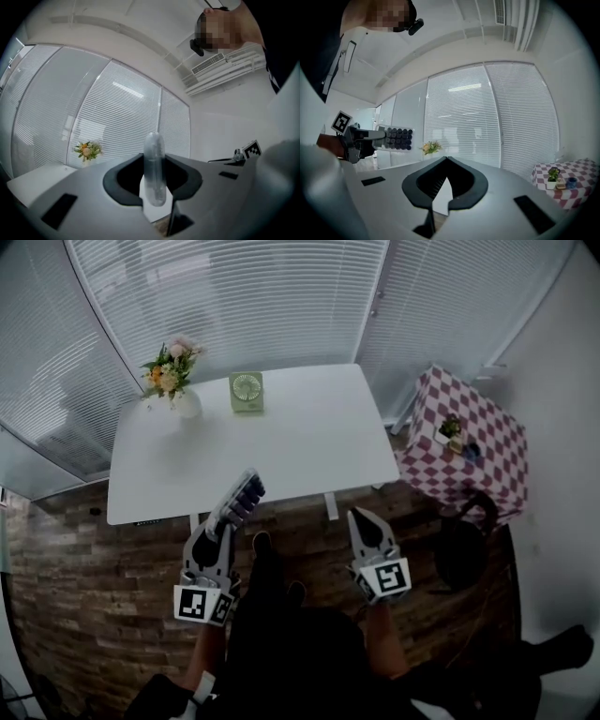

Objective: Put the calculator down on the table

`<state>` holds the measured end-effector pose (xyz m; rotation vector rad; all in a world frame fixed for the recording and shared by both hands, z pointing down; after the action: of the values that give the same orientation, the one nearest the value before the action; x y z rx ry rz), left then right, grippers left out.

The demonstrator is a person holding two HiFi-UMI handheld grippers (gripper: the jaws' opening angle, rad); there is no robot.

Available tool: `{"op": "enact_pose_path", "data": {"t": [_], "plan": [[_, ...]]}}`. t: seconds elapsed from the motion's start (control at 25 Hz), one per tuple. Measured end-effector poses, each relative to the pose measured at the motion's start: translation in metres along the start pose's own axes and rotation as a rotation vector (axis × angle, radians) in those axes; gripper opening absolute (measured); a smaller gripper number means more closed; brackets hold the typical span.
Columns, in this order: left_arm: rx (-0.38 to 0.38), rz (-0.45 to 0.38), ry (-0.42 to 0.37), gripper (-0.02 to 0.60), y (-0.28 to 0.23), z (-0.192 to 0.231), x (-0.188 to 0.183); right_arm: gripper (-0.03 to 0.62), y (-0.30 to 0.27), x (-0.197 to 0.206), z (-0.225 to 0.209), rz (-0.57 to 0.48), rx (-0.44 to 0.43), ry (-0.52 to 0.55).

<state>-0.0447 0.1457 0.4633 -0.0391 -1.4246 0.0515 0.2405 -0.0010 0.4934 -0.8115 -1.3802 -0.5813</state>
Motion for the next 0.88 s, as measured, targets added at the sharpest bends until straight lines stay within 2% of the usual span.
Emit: {"op": "enact_pose_path", "data": {"t": [0.52,0.64,0.88], "plan": [[0.040,-0.046,0.008,0.098,-0.083,0.033,-0.009,0.006,-0.062,-0.018,-0.029,-0.021,0.030,0.053],[0.058,-0.044,0.001,0.098,-0.099,0.038,-0.011,0.006,-0.073,-0.023,-0.039,-0.007,0.063,0.076],[0.080,-0.030,0.011,0.098,-0.135,0.053,-0.012,0.006,-0.103,-0.025,-0.051,-0.006,0.048,0.059]]}}
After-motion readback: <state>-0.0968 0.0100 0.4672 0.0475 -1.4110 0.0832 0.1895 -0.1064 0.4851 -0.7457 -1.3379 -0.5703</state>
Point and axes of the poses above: the fingertips, and each gripper's own axes: y backward along the fingers, z to its left, x out of its underside, the point moved 7 cm from there along y, backward along the fingers, and after that the axes turned 5 degrees about z, right-handed, at the moved point
